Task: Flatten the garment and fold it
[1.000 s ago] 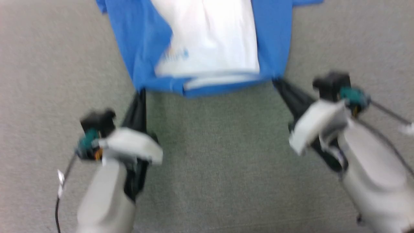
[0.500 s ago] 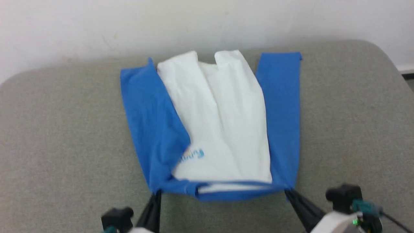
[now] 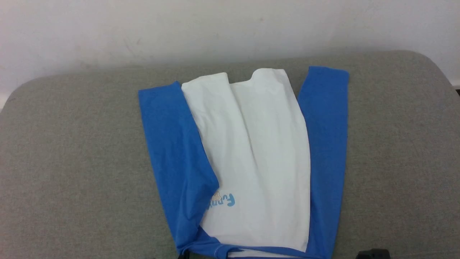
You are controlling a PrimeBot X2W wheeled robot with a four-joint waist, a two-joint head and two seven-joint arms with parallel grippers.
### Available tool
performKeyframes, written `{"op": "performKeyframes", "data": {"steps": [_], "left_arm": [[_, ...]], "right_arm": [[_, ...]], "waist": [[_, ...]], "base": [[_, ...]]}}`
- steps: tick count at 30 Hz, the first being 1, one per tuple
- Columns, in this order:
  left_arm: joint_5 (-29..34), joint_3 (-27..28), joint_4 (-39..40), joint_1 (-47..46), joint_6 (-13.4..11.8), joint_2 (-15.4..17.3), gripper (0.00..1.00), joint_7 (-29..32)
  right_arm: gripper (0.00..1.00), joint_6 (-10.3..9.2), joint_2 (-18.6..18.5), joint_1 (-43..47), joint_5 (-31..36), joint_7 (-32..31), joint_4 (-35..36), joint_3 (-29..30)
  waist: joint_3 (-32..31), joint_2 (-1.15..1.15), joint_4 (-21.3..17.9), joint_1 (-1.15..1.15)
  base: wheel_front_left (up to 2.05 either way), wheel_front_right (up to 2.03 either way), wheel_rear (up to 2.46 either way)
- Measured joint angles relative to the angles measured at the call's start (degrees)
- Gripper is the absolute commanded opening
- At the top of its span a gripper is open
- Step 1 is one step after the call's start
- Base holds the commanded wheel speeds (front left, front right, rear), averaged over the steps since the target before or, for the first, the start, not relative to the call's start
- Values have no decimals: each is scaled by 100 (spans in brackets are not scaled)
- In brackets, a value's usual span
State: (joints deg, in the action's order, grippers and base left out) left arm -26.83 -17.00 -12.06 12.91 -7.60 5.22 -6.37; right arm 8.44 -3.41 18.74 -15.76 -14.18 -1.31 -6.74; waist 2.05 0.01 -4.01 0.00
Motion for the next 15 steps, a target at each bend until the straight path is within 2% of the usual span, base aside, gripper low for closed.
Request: {"op": "performKeyframes", "data": {"steps": [1, 3, 4, 11, 15], "left_arm": [[-34, -3, -113, -90, 15, -21, 3, -62], [-48, -9, -326, -265, 78, -30, 64, -171], [-68, 16, -412, -341, 91, -25, 100, -252], [-143, 73, -546, -509, 208, -53, 100, -632], [-134, 232, -164, -509, 208, -57, 100, -781]], "right_arm": [[100, -10, 2, -51, -8, 81, -122, -37], [100, -55, 2, -175, -81, 291, -302, -74], [100, -85, -22, -232, -87, 399, -374, -75], [100, -90, -78, -380, -154, 1291, -236, -148], [100, -90, -88, -393, -90, 1617, 100, 51]], "waist": [[28, 0, 4, 1], [69, 0, 8, 2], [77, 0, 12, 1], [-65, 0, 3, 1], [-200, 0, -5, 1]], "base": [[0, 0, 0], [0, 0, 0], [0, 0, 0], [0, 0, 0], [0, 0, 0]]}}
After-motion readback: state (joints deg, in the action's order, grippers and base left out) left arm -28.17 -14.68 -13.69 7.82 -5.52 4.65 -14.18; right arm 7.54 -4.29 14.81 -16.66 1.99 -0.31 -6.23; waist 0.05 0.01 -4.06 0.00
